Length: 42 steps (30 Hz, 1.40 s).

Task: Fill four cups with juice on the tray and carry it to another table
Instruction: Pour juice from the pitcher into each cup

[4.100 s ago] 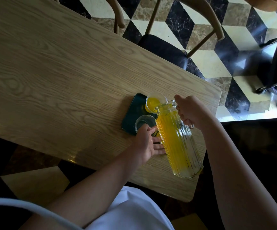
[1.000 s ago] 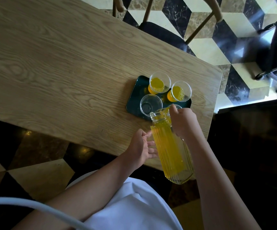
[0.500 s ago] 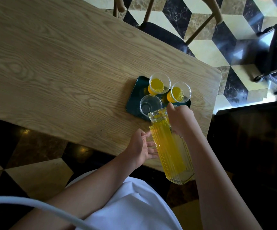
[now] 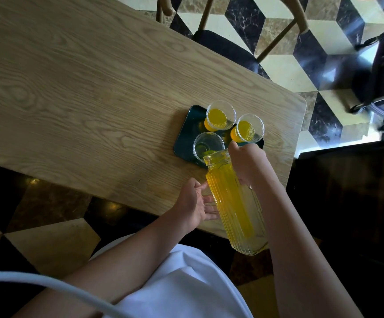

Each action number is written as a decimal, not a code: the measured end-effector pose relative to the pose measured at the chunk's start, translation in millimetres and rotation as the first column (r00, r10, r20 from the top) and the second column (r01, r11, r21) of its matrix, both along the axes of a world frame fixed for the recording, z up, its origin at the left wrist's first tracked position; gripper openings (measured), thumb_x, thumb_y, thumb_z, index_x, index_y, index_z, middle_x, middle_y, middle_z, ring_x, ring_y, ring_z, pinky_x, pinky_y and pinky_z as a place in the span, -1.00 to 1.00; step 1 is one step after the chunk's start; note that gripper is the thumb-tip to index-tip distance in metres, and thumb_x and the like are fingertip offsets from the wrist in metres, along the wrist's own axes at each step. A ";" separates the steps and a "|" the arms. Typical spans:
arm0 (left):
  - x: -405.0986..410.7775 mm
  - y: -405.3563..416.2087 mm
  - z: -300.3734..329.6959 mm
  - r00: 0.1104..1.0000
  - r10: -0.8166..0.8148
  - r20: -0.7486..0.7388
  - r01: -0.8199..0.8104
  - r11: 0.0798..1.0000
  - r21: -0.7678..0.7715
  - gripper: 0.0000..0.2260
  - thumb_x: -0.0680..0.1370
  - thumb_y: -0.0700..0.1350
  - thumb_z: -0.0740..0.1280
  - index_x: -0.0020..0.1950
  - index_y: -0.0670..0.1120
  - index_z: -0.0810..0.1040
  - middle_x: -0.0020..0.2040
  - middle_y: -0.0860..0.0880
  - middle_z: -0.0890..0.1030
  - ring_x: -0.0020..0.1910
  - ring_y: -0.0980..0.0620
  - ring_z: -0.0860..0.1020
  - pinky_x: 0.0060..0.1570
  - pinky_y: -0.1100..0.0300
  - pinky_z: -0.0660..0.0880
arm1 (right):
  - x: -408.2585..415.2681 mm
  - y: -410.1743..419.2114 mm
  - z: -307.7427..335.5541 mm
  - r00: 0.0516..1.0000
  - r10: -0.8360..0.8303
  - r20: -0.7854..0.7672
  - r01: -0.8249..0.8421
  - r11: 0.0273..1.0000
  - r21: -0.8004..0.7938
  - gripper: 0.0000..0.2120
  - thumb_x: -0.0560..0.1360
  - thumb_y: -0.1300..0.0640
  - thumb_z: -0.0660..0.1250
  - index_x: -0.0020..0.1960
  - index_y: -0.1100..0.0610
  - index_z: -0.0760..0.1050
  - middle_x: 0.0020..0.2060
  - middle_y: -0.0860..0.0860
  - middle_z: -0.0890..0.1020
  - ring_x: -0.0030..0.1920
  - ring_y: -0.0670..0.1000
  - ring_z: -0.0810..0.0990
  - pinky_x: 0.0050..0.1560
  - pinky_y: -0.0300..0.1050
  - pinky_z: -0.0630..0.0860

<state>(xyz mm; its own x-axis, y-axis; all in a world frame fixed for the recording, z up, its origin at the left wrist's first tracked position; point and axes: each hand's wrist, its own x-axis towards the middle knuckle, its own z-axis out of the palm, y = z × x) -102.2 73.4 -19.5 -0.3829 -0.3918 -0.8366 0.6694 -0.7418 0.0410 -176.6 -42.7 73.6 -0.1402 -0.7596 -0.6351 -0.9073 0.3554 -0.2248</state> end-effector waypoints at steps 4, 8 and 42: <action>2.5 0.0 1.4 1.000 0.000 -0.001 0.000 1.000 0.016 -0.42 0.55 -0.04 -0.04 0.61 -0.01 0.20 0.23 -0.29 0.55 0.27 -0.39 0.50 0.40 -0.36 0.28 | 2.1 0.5 -0.7 1.000 0.003 -0.001 -0.003 1.000 0.000 -0.60 0.64 -0.06 0.09 -0.32 0.08 0.32 -0.37 0.02 0.42 -0.31 0.09 0.42 -0.30 -0.09 0.39; 3.8 0.2 0.3 1.000 0.000 -0.001 0.000 1.000 0.021 -0.40 0.55 -0.03 -0.03 0.62 0.00 0.18 0.22 -0.28 0.55 0.29 -0.40 0.49 0.39 -0.36 0.30 | 4.7 0.8 0.6 1.000 -0.012 0.006 0.012 1.000 0.006 -0.60 0.64 -0.06 0.09 -0.32 0.09 0.32 -0.37 0.03 0.42 -0.19 0.16 0.47 -0.14 -0.05 0.44; 0.4 -6.6 15.5 1.000 0.001 0.009 -0.002 0.999 0.053 -0.38 0.54 -0.05 -0.01 0.64 -0.01 0.12 0.52 -0.35 0.31 0.45 -0.45 0.32 0.45 -0.37 0.19 | 11.0 -8.7 13.6 1.000 -0.014 0.000 0.014 1.000 0.017 -0.63 0.63 -0.06 0.12 -0.30 0.08 0.34 -0.23 0.12 0.52 -0.17 0.17 0.52 0.00 0.06 0.58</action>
